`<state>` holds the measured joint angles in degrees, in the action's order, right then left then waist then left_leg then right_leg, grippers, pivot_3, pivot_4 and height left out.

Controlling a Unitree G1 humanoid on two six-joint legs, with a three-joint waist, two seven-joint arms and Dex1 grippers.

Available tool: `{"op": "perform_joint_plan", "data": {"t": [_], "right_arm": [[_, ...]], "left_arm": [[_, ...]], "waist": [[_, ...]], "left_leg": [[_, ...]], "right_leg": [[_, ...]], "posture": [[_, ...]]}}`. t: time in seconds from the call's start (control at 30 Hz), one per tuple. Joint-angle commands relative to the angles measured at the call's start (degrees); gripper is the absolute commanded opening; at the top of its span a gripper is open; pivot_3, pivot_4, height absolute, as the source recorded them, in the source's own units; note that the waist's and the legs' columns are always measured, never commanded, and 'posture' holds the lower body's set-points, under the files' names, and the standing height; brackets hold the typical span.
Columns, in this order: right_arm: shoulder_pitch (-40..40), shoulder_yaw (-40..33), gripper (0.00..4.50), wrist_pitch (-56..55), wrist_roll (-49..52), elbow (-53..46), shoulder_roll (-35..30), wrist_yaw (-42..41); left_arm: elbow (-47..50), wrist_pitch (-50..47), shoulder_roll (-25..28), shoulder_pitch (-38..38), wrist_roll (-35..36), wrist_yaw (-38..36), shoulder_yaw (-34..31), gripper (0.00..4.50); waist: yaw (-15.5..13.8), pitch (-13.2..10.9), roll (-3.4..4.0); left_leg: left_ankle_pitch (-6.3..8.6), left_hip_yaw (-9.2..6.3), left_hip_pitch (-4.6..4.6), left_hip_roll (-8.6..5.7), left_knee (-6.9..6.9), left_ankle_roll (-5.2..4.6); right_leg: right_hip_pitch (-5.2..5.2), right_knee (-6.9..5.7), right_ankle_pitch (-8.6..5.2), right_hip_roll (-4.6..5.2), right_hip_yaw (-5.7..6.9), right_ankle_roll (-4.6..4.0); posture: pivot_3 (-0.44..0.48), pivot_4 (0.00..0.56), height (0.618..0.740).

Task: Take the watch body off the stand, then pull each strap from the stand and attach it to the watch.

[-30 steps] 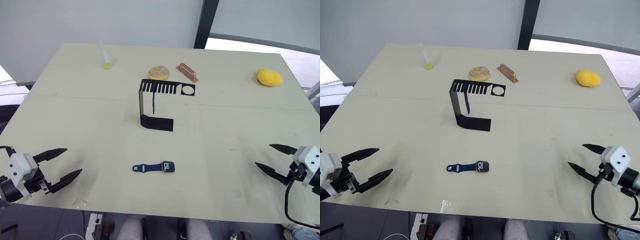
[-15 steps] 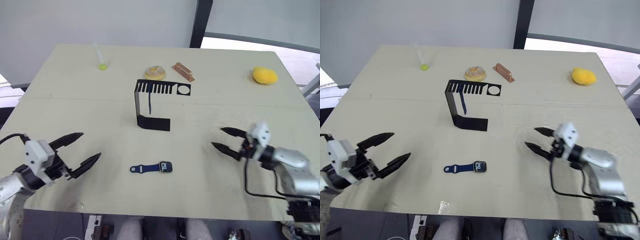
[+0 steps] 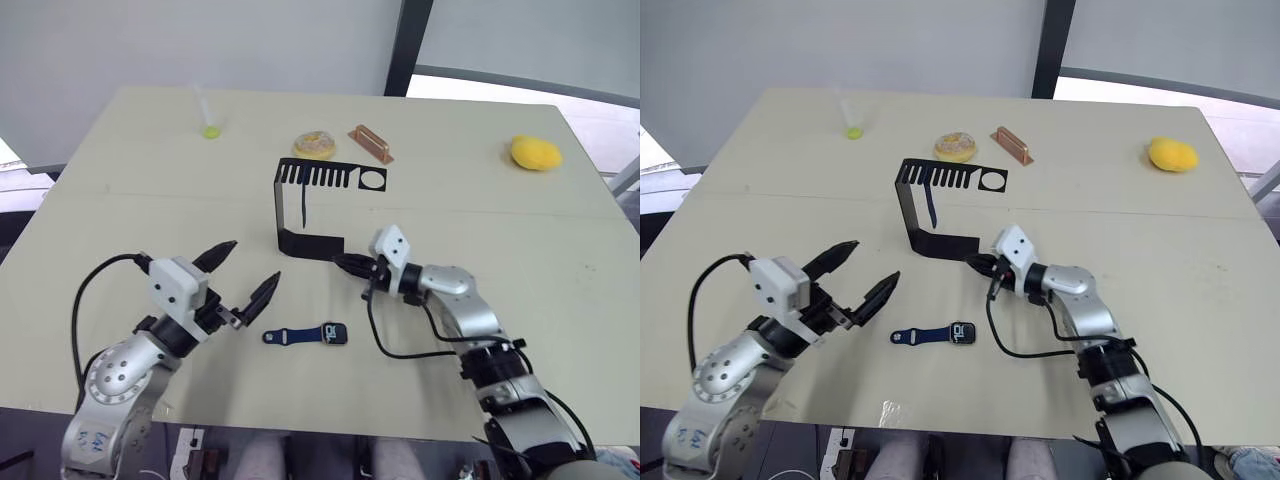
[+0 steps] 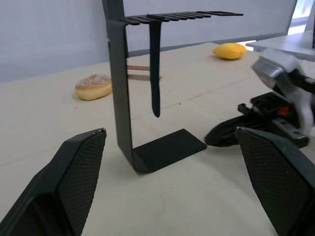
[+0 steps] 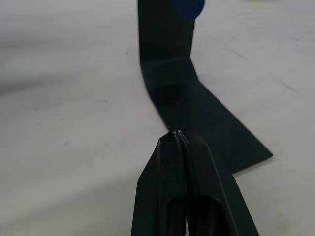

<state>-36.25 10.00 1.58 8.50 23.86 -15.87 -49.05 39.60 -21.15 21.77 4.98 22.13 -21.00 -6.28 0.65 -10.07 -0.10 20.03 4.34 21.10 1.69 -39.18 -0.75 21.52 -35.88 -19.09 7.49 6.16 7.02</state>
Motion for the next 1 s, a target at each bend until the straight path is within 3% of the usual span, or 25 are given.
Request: {"op": "perform_joint_plan", "data": {"t": [0.03,0.33,0.53,0.67,1.0], "right_arm": [[-3.7,-2.0,0.09,-3.6,-0.5,6.3,2.7,3.4],[-10.2,-2.6,0.09,-10.0,-4.3,25.8,7.3,7.3],[-11.4,-2.9,0.09,-12.8,-5.6,31.6,8.1,6.3],[-11.9,-3.1,0.0,-13.4,-5.6,32.3,8.8,5.4],[-12.3,-2.7,0.0,-13.4,-6.3,32.2,9.6,3.1]], "left_arm": [[2.5,0.3,-1.2,-0.4,-3.4,3.1,2.4,4.5],[-0.5,0.6,-3.9,-3.1,-9.9,6.7,7.3,4.5],[-4.7,1.9,-6.8,-6.1,-14.7,9.9,9.8,4.5],[-8.1,3.7,-8.8,-8.9,-17.7,10.4,12.5,2.69],[-12.7,4.0,-13.5,-14.9,-24.5,15.6,14.5,2.69]], "waist": [[0.3,0.0,0.0],[1.1,0.0,0.02],[1.0,0.1,0.01],[1.1,0.1,0.02],[1.1,0.1,0.03]], "left_leg": [[0.0,-0.01,-0.01,0.01,0.01,0.01],[-0.03,-0.04,-0.02,0.04,0.01,0.04],[-0.04,-0.04,-0.05,0.02,0.02,0.04],[-0.04,-0.05,-0.06,0.03,0.01,0.04],[-0.05,-0.04,-0.07,0.05,0.03,0.05]], "right_leg": [[0.0,0.0,0.0,-0.01,0.0,0.0],[-0.02,-0.02,0.0,-0.03,0.01,0.0],[-0.07,-0.04,0.0,-0.01,0.0,0.0],[-0.09,-0.03,0.0,0.0,0.0,0.0],[-0.07,-0.05,0.0,-0.01,0.01,0.0]], "posture": [[0.0,0.15,0.74],[0.0,0.15,0.74],[0.0,0.15,0.74],[0.0,0.15,0.74],[0.0,0.15,0.74]]}}
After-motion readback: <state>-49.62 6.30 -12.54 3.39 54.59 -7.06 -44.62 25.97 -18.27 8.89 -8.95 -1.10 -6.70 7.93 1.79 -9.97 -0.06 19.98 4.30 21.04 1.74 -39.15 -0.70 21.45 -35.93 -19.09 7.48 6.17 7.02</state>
